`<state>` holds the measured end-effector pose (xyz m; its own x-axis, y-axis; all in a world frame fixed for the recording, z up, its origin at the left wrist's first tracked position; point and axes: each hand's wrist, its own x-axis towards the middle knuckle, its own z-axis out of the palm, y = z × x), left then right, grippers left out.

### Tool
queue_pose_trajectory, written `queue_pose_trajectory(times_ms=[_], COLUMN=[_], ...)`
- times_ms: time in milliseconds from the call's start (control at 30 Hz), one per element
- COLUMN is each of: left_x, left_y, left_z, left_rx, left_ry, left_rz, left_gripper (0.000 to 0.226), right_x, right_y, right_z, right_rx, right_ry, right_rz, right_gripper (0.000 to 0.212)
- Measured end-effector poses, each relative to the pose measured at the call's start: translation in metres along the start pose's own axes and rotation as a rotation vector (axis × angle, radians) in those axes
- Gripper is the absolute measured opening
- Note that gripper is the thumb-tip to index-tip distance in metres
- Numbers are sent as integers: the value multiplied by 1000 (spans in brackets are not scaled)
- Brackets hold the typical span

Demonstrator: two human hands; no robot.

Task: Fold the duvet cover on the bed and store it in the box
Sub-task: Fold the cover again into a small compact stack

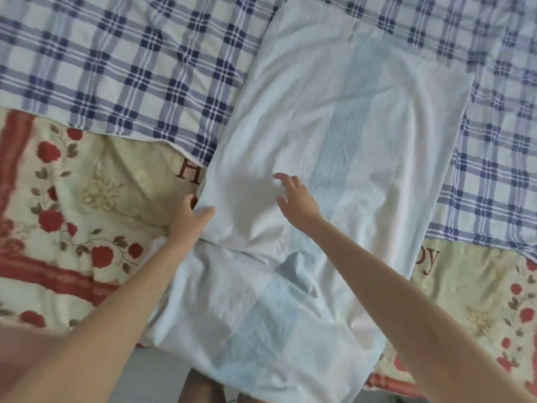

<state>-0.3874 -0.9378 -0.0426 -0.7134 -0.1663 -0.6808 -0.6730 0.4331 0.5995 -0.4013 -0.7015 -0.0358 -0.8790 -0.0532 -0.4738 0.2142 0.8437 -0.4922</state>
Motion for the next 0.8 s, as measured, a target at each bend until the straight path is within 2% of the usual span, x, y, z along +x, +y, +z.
queue_pose_trajectory(times_ms=[167,233,300,333,467,600,733,800], left_x=[38,44,40,38,40,54,62,64], left_y=[-4,-7,-10,-14,-30,-27,-32,-33], left_z=[13,19,21,20,16,7,3,3], left_rx=[114,146,89,63,137,144,169,191], left_ry=[105,191,270,288,261,225,110,74], left_rz=[211,276,319,343,372,388,414,408], left_gripper=[16,28,42,42,27,29,32,37], right_x=[107,141,160,167,185,199,205,206], right_y=[-44,-60,-73,-78,-91,-106,-108,-112], right_z=[5,8,10,13,20,13,11,7], right_rx=[-307,-410,-485,-521,-605,-686,-728,-738], right_ry=[8,1,-41,-75,-155,-179,-291,-305], right_rz=[-290,-381,-455,-492,-496,-539,-599,-638], right_gripper=[68,77,75,71,53,63,57,47])
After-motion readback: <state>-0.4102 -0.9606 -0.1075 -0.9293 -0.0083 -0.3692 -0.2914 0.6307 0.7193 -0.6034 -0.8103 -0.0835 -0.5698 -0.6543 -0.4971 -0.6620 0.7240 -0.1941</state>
